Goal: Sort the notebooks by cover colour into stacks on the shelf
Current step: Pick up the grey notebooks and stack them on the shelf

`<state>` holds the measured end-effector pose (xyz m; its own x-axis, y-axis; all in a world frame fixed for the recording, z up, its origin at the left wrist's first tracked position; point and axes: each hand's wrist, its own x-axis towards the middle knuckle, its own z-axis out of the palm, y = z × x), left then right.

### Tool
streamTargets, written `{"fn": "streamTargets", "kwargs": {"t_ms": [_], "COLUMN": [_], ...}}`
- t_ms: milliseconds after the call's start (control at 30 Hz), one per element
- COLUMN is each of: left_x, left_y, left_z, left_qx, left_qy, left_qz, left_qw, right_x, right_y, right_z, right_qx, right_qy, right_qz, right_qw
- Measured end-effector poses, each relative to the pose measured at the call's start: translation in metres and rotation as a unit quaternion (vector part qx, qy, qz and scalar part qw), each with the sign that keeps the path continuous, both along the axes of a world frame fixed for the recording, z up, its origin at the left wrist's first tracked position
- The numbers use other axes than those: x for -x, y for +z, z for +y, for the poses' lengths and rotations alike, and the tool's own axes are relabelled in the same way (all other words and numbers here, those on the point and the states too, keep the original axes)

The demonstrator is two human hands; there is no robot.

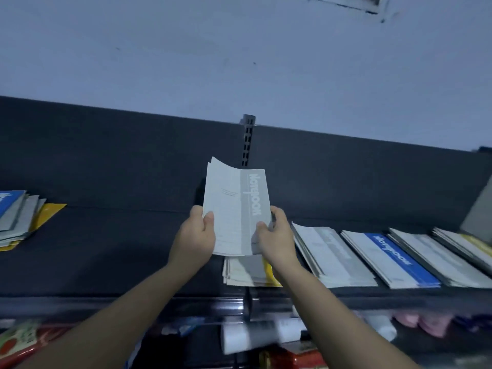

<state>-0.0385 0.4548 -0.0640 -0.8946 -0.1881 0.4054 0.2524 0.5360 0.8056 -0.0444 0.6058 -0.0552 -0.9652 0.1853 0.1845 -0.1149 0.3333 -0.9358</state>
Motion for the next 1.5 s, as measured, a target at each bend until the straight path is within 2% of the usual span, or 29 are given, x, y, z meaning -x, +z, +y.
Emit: {"fn": "streamTargets", "kwargs": {"t_ms": [233, 400, 633, 867, 1033, 1200, 1500], "left_x": [0.013, 0.021, 0.045, 0.076, 0.09, 0.099, 0.096], "left_y": [-0.002, -0.011, -0.016, -0.014, -0.017, -0.026, -0.044], "left_z": [0.115, 0.197, 0.294, 0.37, 0.42, 0.467, 0.533], "left_qx": [0.002, -0.01, 0.023, 0.063, 0.093, 0.145, 0.24], "left_qy": [-0.03, -0.056, -0.09, -0.132, -0.165, -0.184, -0.17], "left_qz": [-0.039, -0.033, -0.049, -0.102, -0.116, -0.154, -0.241], "left_qw": [0.999, 0.998, 0.994, 0.984, 0.975, 0.96, 0.925], "right_x": [-0.007, -0.002, 0.012, 0.033, 0.042, 0.052, 0.063], "right_y": [0.001, -0.005, -0.016, -0.024, -0.028, -0.036, -0.042], "right_z": [0.117, 0.201, 0.298, 0.367, 0.419, 0.47, 0.541], "right_qx": [-0.009, -0.035, -0.048, -0.001, -0.042, -0.084, -0.284], "right_qy": [-0.038, -0.053, -0.105, -0.161, -0.203, -0.204, -0.145], "right_qz": [-0.001, -0.008, -0.031, -0.038, -0.057, -0.105, -0.155], "right_qw": [0.999, 0.998, 0.993, 0.986, 0.977, 0.97, 0.935]}}
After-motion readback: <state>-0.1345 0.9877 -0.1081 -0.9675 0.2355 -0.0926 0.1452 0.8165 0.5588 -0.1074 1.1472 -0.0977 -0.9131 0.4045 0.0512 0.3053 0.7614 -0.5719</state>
